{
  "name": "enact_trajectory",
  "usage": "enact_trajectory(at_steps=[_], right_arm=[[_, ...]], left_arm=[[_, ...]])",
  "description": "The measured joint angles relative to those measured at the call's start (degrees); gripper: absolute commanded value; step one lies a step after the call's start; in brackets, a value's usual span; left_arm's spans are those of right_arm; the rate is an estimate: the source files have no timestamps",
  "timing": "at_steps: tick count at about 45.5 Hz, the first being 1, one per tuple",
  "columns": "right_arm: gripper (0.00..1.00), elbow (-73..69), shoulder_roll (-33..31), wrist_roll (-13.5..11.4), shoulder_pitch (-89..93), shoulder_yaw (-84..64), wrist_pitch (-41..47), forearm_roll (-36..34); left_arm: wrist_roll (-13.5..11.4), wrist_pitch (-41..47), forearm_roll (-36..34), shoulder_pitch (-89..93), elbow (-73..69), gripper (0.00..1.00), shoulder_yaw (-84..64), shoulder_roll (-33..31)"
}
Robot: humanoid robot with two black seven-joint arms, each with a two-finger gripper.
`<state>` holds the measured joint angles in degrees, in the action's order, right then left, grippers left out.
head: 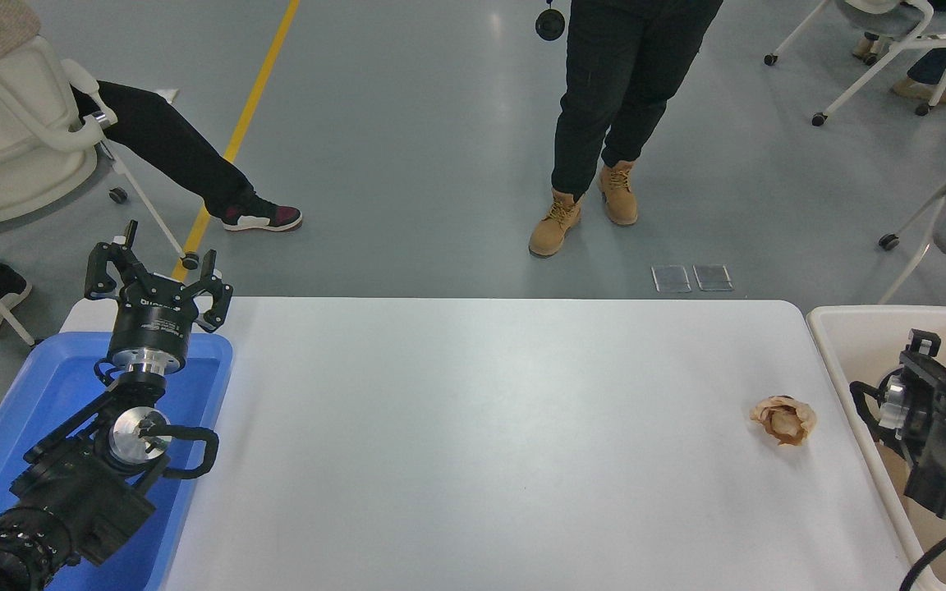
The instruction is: Pick up paper ball place in dustbin
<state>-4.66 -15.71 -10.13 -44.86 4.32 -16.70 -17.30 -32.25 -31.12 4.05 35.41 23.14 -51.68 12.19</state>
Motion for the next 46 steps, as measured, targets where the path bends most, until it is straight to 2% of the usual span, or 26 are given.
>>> enact_trajectory(at_steps=[19,35,46], right_arm=[[1.00,-0.55,-1.00,0.02,-0.51,-0.14,0.69,0.62],[1.00,-8.68,-11.35,0.01,-5.17,-2.34,4.01,0.88],[1.00,-22.19,-19.31,0.02,-14.60,-15.85,5.22,1.97]], left_arm=[[0.00,0.00,-0.01,0.00,0.02,0.99,0.00,0.00],[0.00,0.01,-0.01,0.00,0.03,0.99,0.00,-0.02],[0.00,0.01,0.00,0.01,0.02,0.99,0.00,-0.01]])
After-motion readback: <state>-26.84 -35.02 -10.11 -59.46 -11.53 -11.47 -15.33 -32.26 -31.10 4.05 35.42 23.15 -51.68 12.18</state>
